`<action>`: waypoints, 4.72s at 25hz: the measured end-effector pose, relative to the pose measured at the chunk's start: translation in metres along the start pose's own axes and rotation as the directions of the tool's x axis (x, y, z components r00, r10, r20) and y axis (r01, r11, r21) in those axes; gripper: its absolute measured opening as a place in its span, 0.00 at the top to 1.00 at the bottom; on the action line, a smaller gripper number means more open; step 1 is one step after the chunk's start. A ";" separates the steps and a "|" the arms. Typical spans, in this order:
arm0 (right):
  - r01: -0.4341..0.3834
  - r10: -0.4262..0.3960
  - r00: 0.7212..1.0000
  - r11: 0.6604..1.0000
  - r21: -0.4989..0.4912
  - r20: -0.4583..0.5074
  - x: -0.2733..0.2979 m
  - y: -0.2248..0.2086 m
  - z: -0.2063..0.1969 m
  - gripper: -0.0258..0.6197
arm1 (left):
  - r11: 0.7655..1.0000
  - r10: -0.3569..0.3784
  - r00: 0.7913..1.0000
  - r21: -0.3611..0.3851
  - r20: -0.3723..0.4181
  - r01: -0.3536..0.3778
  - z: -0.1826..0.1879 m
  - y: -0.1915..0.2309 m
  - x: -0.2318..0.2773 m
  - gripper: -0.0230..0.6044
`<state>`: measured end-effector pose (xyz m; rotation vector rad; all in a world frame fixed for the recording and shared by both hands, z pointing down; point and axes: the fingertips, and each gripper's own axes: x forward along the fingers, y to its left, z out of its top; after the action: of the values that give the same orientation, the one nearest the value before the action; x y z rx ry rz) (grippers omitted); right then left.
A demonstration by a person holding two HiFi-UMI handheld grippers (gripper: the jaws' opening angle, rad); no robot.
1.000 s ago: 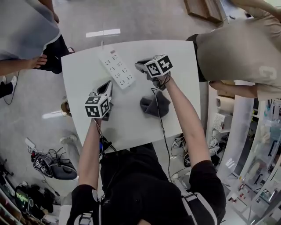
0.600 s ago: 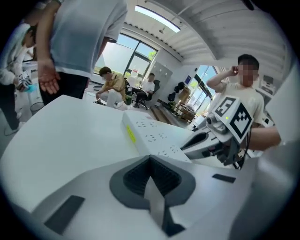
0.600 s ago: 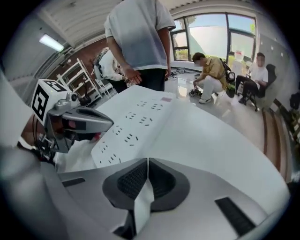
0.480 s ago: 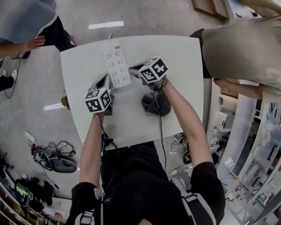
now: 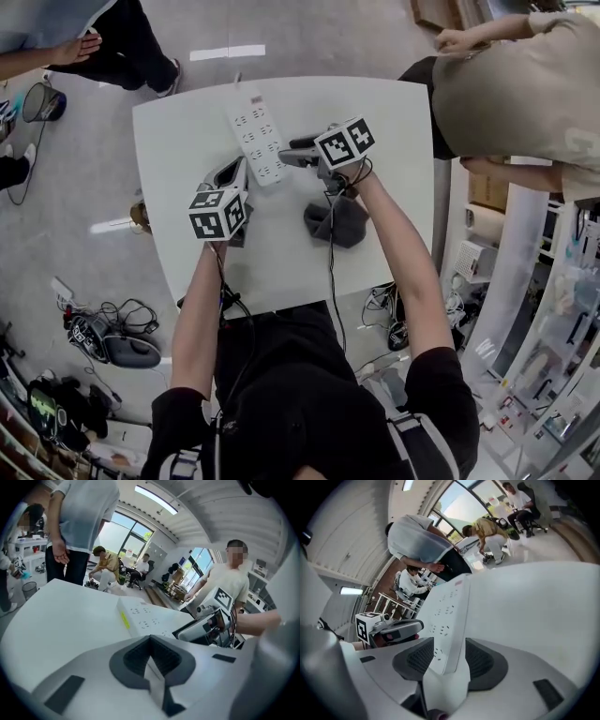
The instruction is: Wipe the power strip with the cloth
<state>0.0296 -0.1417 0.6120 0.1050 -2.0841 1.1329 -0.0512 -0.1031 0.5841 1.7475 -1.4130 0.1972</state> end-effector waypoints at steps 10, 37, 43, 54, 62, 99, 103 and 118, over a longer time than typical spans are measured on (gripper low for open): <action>-0.330 0.290 0.942 0.891 0.313 0.167 0.010 0.018 -0.005 0.65 | 0.995 0.044 0.999 -0.091 0.021 -0.042 -0.002 0.011 0.004 0.91; -0.361 0.356 0.932 0.926 0.109 0.064 0.123 0.150 0.059 0.86 | 0.999 0.003 0.972 0.033 -0.233 0.005 -0.057 0.060 -0.054 0.90; -0.260 0.260 0.965 0.966 -0.015 0.029 0.121 0.151 0.072 0.86 | 0.990 -0.026 0.997 -0.140 -0.075 0.015 -0.042 0.070 -0.106 0.90; 0.307 -0.345 0.936 0.700 -0.645 0.072 0.157 0.129 0.095 0.86 | 0.994 0.006 0.975 -0.109 0.220 0.019 -0.002 0.012 -0.188 0.90; 0.307 -0.355 0.935 0.780 -0.545 0.019 0.105 0.119 0.012 0.87 | 0.997 -0.056 0.977 -0.043 0.205 0.066 -0.014 -0.015 -0.194 0.90; 0.433 -0.459 0.884 0.733 -0.524 0.089 -0.103 0.059 -0.131 0.79 | 0.977 -0.168 0.983 0.149 0.077 0.156 -0.083 -0.194 -0.167 0.90; 0.459 -0.470 0.869 0.656 -0.599 0.152 -0.063 0.084 -0.041 0.79 | 0.975 -0.169 0.978 0.162 0.119 0.149 -0.074 -0.196 -0.177 0.90; 0.279 -0.593 0.802 0.479 -0.832 -0.072 0.062 0.098 0.006 0.79 | 0.979 -0.166 0.965 0.152 0.204 0.137 -0.049 -0.134 -0.213 0.90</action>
<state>-0.0569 -0.0708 0.5827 0.0045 -1.8647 -0.1751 0.0085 0.0839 0.4198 2.0320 -1.4376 0.0213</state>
